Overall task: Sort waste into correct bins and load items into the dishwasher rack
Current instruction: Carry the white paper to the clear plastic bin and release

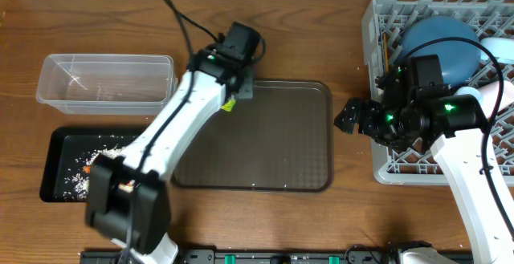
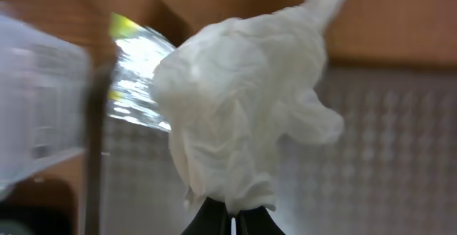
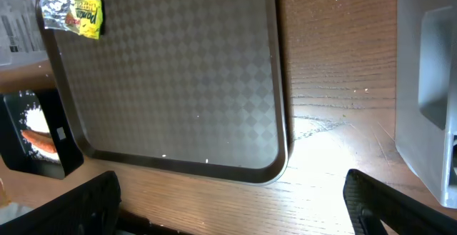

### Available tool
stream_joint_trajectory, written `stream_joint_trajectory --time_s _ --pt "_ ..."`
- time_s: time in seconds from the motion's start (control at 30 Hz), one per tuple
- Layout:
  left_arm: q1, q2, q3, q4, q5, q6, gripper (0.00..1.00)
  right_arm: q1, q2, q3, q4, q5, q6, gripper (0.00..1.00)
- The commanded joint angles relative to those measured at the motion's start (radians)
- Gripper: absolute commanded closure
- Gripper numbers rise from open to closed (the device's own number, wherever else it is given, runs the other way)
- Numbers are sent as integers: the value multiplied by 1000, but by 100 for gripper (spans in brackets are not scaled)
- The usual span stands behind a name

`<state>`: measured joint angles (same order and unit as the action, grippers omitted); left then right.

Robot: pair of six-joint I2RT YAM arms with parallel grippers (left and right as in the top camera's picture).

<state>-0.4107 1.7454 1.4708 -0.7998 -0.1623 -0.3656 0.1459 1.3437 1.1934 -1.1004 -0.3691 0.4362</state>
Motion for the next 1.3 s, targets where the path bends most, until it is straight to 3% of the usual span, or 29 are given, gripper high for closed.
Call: stream_joint_trajectory --time_s 0.0,0.3,0.67,0.83,0.87,0.9,0.97,1.03,1.13,1.27 --pt "67 -82 17 9 -114 -129 94 12 5 -3 1 -1 4 1" --pt "319 -109 17 -27 -124 -474 94 12 5 -3 1 -1 4 1" --pt "447 -32 4 -28 -109 -661 94 12 5 -3 1 -1 4 1" --pt "475 29 4 -27 -111 -668 93 12 5 -3 1 0 4 1" --pt "480 45 4 -27 -111 -669 89 12 5 -3 1 -1 4 1" --pt "483 55 4 -26 -108 -668 79 12 5 -3 1 0 4 1" --pt "487 67 4 -26 -109 -666 48 12 5 -3 1 -1 4 1" --pt "488 69 4 -19 -112 -612 24 12 5 -3 1 -1 4 1" --pt "488 57 7 -7 -112 -520 15 12 5 -3 1 -1 4 1" --pt "486 -2 7 -15 -98 -425 13 12 5 -3 1 -1 4 1"
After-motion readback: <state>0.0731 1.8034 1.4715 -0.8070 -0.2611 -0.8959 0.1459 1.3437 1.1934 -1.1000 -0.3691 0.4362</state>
